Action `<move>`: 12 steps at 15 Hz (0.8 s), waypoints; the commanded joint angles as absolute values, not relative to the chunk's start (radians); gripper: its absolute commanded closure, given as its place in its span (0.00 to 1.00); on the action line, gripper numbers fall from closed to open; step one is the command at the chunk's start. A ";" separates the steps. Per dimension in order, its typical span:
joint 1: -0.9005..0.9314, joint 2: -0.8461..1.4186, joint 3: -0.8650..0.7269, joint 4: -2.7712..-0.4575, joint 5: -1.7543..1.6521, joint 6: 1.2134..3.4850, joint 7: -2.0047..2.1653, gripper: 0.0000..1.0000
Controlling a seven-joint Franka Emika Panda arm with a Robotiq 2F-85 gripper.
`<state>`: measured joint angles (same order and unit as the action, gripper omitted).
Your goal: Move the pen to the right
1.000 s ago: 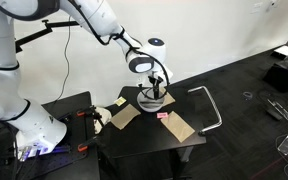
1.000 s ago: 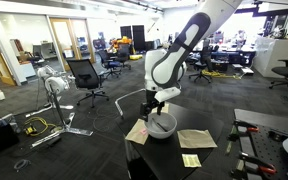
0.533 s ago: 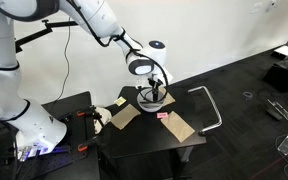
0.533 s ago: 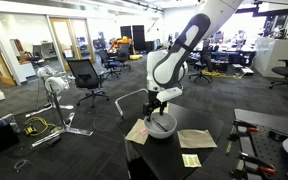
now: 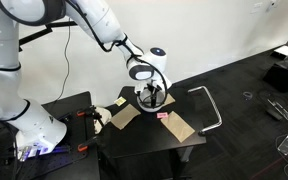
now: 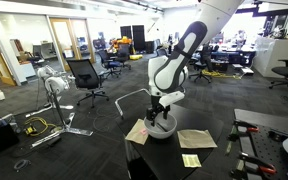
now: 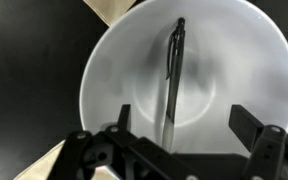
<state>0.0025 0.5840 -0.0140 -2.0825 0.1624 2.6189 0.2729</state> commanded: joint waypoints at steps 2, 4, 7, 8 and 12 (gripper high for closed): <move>0.013 0.622 -0.033 -2.059 0.157 2.611 0.270 0.28; 0.012 0.632 -0.030 -2.056 0.159 2.613 0.265 0.41; 0.018 0.640 -0.031 -2.051 0.156 2.615 0.268 0.66; 0.021 0.639 -0.032 -2.050 0.155 2.616 0.270 0.73; 0.045 0.624 -0.044 -2.053 0.139 2.620 0.289 1.00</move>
<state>0.0147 0.6329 -0.0214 -2.0612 0.1571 2.6206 0.2730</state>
